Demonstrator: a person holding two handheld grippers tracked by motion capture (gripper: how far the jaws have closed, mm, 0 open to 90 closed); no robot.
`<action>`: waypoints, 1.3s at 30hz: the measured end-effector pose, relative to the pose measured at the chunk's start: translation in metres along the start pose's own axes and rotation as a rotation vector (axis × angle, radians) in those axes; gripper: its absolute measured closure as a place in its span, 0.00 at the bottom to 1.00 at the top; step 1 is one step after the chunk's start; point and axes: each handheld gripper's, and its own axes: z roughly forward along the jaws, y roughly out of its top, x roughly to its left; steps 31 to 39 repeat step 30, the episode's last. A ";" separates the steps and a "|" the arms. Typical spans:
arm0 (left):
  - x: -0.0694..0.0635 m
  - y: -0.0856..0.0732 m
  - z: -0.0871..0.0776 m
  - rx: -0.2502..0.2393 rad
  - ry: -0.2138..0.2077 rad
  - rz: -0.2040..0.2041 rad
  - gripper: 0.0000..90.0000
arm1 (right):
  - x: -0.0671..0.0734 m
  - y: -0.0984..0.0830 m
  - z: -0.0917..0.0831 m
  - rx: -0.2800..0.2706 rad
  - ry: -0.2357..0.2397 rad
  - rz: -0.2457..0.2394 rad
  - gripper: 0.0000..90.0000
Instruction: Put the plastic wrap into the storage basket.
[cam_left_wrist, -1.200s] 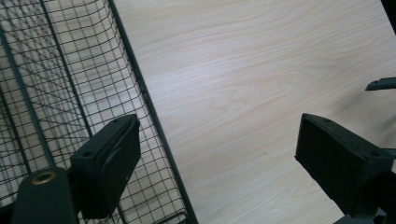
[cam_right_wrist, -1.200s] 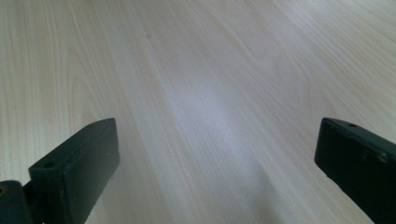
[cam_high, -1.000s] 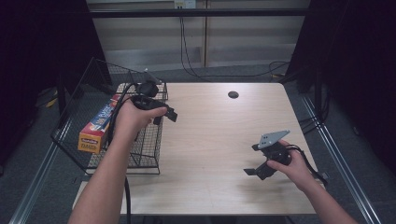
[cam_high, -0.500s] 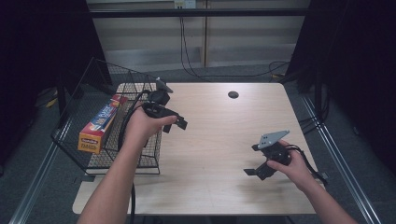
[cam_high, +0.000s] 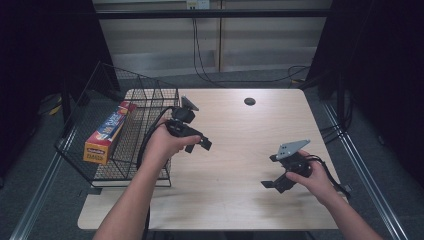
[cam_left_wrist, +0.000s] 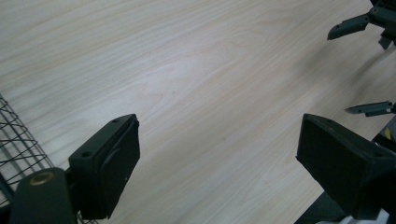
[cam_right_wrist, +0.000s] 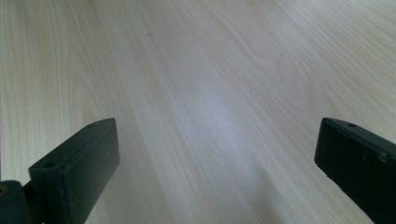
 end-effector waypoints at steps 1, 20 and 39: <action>-0.001 -0.001 0.002 0.001 -0.003 0.005 0.15 | 0.000 0.000 0.000 0.001 -0.001 -0.001 0.00; -0.014 -0.020 0.044 -0.029 -0.044 0.048 0.15 | 0.002 -0.001 0.002 0.009 -0.005 -0.017 0.00; -0.019 -0.036 0.063 -0.052 -0.051 0.081 0.15 | 0.002 -0.002 0.003 0.011 -0.020 -0.025 0.00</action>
